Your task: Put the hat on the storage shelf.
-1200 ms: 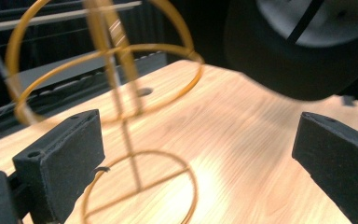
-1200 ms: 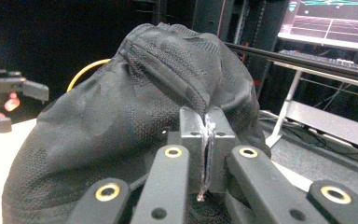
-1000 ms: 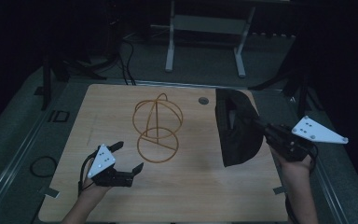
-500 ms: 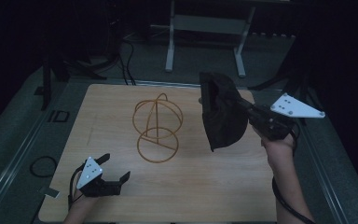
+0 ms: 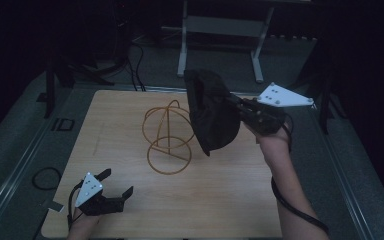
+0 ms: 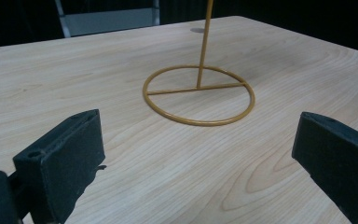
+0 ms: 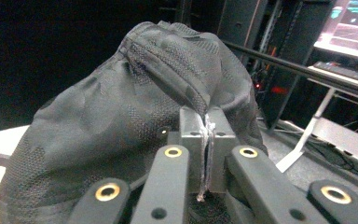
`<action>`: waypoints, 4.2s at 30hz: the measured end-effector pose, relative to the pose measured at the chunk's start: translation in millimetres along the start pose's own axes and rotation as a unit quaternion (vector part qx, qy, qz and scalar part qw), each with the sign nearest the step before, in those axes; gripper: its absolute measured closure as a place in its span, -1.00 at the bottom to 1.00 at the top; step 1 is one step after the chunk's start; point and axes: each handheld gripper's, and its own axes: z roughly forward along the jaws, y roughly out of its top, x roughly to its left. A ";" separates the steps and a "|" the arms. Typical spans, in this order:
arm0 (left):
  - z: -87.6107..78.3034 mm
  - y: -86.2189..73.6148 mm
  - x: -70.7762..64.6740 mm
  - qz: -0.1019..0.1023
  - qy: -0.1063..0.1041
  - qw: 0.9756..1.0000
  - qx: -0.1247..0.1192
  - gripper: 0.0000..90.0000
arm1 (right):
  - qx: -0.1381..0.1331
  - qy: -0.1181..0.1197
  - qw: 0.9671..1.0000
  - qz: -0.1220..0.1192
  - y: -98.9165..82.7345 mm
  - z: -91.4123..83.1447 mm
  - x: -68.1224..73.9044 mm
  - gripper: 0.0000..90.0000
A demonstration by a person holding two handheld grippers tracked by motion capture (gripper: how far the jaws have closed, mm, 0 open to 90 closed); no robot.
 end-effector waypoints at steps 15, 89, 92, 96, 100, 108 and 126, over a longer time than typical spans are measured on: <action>0.3 -7.2 4.1 -0.013 0.004 1.000 -0.004 -0.94 | 0.046 0.048 0.998 -0.008 -2.3 60.2 29.5 0.96; 1.0 -11.6 3.8 -0.023 -0.008 1.000 -0.005 -0.94 | 0.110 0.099 0.988 0.037 -43.4 86.2 29.2 -0.71; 1.0 -12.1 3.9 -0.023 -0.007 1.000 -0.005 -0.94 | 0.105 0.091 0.990 0.038 -49.0 79.3 26.0 -0.71; 0.2 -11.8 4.0 -0.022 -0.007 1.000 -0.006 -0.94 | 0.104 0.078 0.991 0.032 -58.0 68.1 21.5 -0.71; 0.5 -12.1 3.8 -0.021 -0.008 1.000 -0.006 -0.94 | 0.114 0.078 0.990 0.032 -69.7 58.7 18.3 -0.71; 1.5 -12.4 2.7 -0.018 -0.009 1.000 -0.004 -0.94 | 0.119 0.071 0.990 0.036 -94.4 44.3 14.7 -0.71; 1.8 -12.5 1.4 -0.018 -0.014 1.000 -0.004 -0.94 | 0.139 0.058 0.986 0.072 -155.8 21.2 9.7 -0.70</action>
